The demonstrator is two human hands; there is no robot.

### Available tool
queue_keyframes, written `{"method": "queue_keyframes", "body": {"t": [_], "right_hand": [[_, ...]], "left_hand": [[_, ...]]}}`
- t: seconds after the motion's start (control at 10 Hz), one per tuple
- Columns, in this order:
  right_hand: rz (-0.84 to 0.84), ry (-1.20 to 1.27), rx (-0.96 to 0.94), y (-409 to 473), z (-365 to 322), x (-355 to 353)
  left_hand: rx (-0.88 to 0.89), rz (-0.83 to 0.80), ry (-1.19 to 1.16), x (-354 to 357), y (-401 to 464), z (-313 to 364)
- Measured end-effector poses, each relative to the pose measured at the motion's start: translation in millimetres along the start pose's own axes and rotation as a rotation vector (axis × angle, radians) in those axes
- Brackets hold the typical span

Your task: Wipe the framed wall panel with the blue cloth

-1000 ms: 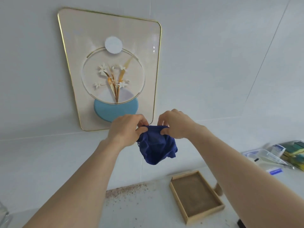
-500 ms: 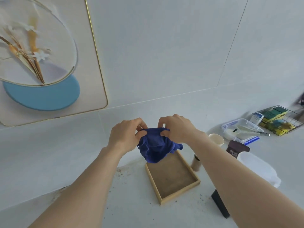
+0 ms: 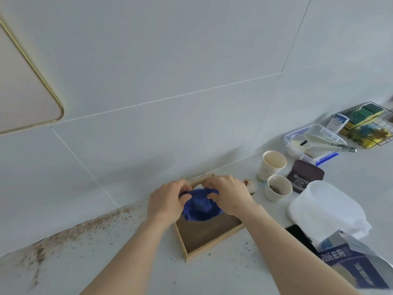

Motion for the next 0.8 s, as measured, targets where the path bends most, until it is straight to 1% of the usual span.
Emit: {"method": "queue_keyframes", "body": {"t": [0.2,0.3,0.4,0.5,0.6,0.7,0.8], "right_hand": [[0.033,-0.027,0.018,15.2,28.0,54.6],[0.003,-0.065,0.02,17.2,34.7,85.2],[-0.073,-0.114,-0.005,16.4,38.2,117.7],[-0.145,-0.129,0.028,8.1,43.7,142.2],[-0.226,-0.115,0.067,-1.9,48.0,160.4],[-0.297,-0.135,0.12,-4.2,49.6,171.3],[-0.32,-0.123,0.142,-6.3,41.9,162.7]], "left_hand": [[-0.032,-0.035,-0.045,57.8,21.4,-18.3],[-0.052,-0.134,-0.011,91.1,24.2,-26.8],[-0.046,-0.283,0.087,123.1,16.8,-29.7],[-0.07,-0.4,0.256,145.1,7.1,-39.0],[-0.082,-0.518,0.365,160.1,-1.1,-48.5],[-0.084,-0.579,0.379,166.0,-9.1,-51.2],[-0.097,-0.536,0.365,154.3,-15.4,-51.2]]}}
Point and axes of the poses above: each hand's wrist, its own y-axis towards the middle knuckle, its own x-axis out of the palm, z = x × y, the point moved 8 cm from there along y, towards the middle knuckle, and after that the axes turned 15 degrees about -z, right-handed, at the moved point
